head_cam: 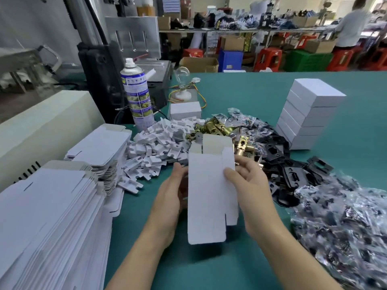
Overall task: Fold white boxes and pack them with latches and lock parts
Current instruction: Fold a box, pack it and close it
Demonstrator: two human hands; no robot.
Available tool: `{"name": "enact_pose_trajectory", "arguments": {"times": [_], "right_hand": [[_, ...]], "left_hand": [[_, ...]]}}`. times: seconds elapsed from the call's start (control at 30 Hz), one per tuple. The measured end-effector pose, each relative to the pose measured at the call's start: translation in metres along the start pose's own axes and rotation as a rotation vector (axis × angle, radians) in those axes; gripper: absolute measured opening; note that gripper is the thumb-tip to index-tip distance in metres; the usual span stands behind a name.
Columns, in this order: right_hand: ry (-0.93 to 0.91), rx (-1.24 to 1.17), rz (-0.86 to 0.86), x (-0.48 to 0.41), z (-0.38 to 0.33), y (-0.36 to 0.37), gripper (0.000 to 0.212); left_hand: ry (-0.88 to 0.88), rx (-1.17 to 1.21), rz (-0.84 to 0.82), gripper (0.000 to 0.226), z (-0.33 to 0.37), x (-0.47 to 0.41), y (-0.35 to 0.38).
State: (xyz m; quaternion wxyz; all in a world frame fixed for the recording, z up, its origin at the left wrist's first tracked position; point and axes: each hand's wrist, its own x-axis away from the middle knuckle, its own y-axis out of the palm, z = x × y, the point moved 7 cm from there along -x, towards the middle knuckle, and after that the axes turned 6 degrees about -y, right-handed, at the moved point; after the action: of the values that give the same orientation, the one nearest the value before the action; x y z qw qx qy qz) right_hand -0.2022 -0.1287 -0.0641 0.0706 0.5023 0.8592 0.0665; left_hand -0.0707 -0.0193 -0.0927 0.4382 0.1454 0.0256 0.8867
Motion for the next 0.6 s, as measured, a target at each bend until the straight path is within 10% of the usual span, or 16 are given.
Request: {"name": "enact_pose_trajectory", "arguments": {"times": [0.23, 0.6], "right_hand": [[-0.078, 0.166, -0.07, 0.007, 0.013, 0.001, 0.041], [-0.146, 0.244, -0.275, 0.018, 0.005, 0.019, 0.07]], "left_hand": [[-0.047, -0.013, -0.171, 0.05, -0.003, 0.007, 0.017], [-0.074, 0.007, -0.343, 0.108, -0.005, 0.016, 0.033]]}}
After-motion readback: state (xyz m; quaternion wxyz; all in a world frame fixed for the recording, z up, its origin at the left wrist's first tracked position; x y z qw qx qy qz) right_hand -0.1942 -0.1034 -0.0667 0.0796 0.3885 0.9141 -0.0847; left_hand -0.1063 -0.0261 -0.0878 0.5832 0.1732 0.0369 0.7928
